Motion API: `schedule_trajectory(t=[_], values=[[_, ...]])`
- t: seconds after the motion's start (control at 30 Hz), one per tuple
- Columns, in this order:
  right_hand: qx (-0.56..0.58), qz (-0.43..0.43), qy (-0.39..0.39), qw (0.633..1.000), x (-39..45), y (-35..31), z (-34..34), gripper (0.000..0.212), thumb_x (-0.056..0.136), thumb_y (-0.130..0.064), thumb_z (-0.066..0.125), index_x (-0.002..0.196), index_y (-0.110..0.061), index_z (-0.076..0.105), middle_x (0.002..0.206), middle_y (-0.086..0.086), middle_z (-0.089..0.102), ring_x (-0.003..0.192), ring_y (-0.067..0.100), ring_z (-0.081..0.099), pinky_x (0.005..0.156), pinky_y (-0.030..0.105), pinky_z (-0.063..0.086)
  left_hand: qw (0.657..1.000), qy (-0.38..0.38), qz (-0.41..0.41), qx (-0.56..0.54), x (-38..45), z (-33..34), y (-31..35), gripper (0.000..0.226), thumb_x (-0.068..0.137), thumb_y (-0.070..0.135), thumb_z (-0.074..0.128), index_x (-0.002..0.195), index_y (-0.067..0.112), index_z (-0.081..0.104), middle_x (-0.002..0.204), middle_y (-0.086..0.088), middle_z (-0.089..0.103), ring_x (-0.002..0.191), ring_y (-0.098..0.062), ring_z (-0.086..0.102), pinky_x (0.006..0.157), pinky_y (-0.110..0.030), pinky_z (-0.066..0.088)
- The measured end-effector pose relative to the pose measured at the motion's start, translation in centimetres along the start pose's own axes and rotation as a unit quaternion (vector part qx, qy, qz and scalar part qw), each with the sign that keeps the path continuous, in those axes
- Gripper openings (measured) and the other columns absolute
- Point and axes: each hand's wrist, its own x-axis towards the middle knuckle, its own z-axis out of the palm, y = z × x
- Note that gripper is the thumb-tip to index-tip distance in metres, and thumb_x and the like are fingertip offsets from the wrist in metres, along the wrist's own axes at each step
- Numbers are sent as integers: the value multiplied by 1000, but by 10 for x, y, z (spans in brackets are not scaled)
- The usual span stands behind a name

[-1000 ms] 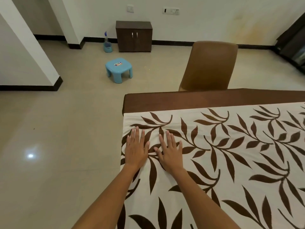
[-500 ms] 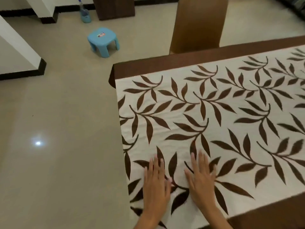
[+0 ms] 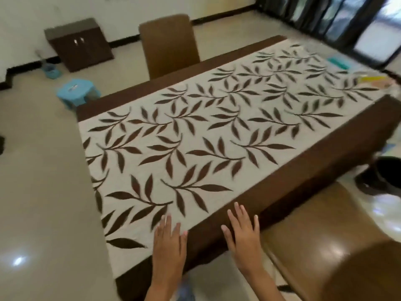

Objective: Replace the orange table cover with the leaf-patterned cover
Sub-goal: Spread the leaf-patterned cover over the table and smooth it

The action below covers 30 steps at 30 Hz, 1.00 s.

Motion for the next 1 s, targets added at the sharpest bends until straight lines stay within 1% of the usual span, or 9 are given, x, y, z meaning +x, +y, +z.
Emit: schedule_trajectory(t=[0.1,0.2,0.3,0.4,0.5,0.57,0.63,0.73,1.0], values=[[53,33,74,995,-38,63,-61,49,97,-49,30,115,-19,66,132,1,56,124,15,49,104,41,39,998,14,42,-35,-22,5,94,62,94,45,23,112,10,70,127,-13,61,122,-29,54,101,-42,42],[73,42,120,989,-83,140,-133,44,96,-45,34,111,-21,68,125,-2,62,115,11,56,97,28,42,991,38,108,-76,-59,25,202,57,92,43,29,109,9,71,124,-12,63,120,-29,56,100,-41,42],[65,49,136,987,-129,212,-200,40,96,-41,37,110,-20,68,117,-4,66,110,9,59,100,33,45,981,27,157,-111,-104,47,307,52,93,40,35,109,7,71,123,-15,63,119,-32,56,99,-46,42],[50,64,149,985,-165,273,-256,31,95,-35,45,107,-20,69,111,-3,68,104,11,62,98,37,46,974,8,184,-132,-142,63,395,48,94,41,38,112,10,69,128,-12,60,124,-30,53,105,-41,34],[50,81,160,983,-180,329,-299,37,95,-39,41,107,-19,70,111,-2,69,103,12,63,96,34,47,967,4,209,-148,-160,80,465,54,95,47,32,115,13,68,132,-8,58,128,-26,49,107,-36,27],[60,92,158,981,-180,367,-321,34,96,-38,45,111,-19,68,116,-3,67,106,11,62,97,32,48,968,9,198,-154,-163,92,505,42,98,42,41,119,15,66,137,-5,53,133,-22,43,109,-30,20],[63,99,154,981,-175,407,-337,29,94,-36,50,112,-21,68,117,-4,66,106,12,61,95,22,46,970,8,184,-157,-160,109,542,36,97,34,45,124,17,62,142,-2,47,137,-18,35,111,-26,11],[42,97,140,985,-157,467,-361,26,94,-35,52,110,-22,68,114,-5,66,101,11,62,84,4,30,974,8,160,-162,-145,135,593,39,97,35,43,129,17,58,146,-1,42,141,-16,29,112,-26,7],[47,46,94,993,-65,628,-424,42,94,-43,37,104,-17,69,112,-2,66,96,16,62,79,25,48,975,17,104,-196,-70,183,743,39,98,29,43,129,10,57,145,-8,43,140,-20,29,115,-34,16]])
